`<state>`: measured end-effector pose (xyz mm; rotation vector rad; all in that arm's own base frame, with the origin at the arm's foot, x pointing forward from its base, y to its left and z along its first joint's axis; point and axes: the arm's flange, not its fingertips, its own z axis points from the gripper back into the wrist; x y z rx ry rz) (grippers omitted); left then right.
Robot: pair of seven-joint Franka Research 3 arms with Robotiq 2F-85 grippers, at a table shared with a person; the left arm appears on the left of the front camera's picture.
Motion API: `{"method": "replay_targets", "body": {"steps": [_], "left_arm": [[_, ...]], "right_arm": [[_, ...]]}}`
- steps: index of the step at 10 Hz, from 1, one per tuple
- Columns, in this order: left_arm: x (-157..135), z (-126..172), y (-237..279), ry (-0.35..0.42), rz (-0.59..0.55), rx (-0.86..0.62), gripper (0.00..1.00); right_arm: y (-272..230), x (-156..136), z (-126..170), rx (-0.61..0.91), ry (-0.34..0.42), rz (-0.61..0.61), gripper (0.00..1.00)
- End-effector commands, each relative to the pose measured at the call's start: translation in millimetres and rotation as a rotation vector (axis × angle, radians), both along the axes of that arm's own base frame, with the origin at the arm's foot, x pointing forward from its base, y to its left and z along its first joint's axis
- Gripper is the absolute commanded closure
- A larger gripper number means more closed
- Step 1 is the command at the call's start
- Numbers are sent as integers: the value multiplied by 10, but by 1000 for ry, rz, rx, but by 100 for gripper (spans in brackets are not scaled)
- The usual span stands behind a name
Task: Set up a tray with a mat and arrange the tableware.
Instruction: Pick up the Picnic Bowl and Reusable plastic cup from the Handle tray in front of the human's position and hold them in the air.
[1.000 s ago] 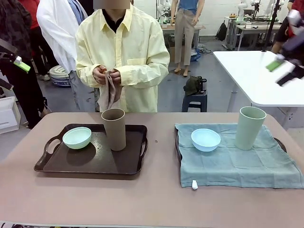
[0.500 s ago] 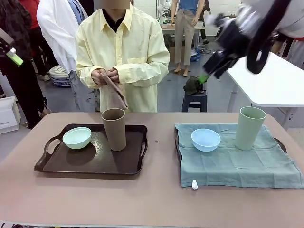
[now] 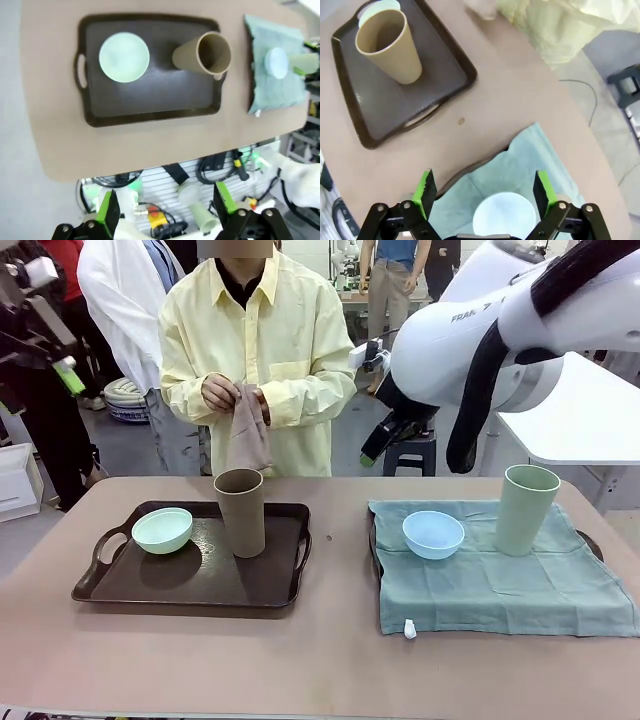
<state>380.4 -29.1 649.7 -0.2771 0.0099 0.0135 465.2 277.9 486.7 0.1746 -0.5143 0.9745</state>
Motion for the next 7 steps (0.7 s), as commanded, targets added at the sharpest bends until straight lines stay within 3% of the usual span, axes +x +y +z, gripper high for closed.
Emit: {"method": "replay_targets", "body": {"steps": [1, 7], "left_arm": [[120, 40, -107, 50, 15, 80, 1], [157, -95, -119, 36, 2, 56, 1]], "right_arm": [[23, -122, -43, 47, -13, 45, 0], [63, -44, -13, 9, 2, 13, 0]]}}
